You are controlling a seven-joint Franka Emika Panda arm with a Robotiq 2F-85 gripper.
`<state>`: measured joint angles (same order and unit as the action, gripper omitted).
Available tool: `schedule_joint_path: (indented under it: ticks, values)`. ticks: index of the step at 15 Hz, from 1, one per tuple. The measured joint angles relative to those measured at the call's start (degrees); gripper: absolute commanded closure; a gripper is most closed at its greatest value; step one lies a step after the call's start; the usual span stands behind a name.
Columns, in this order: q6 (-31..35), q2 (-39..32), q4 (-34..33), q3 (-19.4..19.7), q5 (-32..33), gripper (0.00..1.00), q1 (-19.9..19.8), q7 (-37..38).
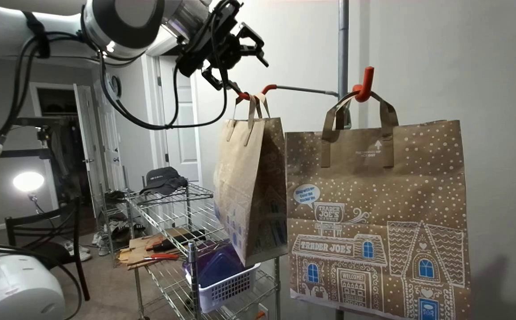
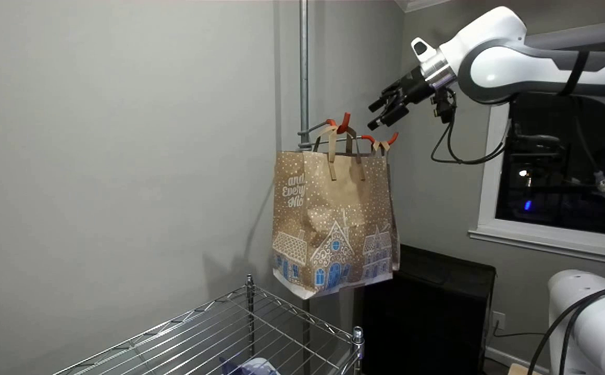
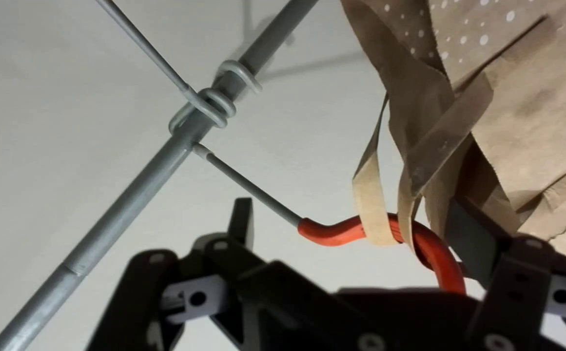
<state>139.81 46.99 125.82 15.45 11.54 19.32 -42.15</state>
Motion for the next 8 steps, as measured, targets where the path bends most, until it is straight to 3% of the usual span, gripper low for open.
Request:
schedule_joint_path:
  ticks: [4,8]
  values:
    - [-1.33,0.16,-1.40,0.62,-4.04,0.00,2.68,-5.82]
    - [-4.98,0.03,-1.77,-0.70,-5.05,0.00,2.95,-7.74]
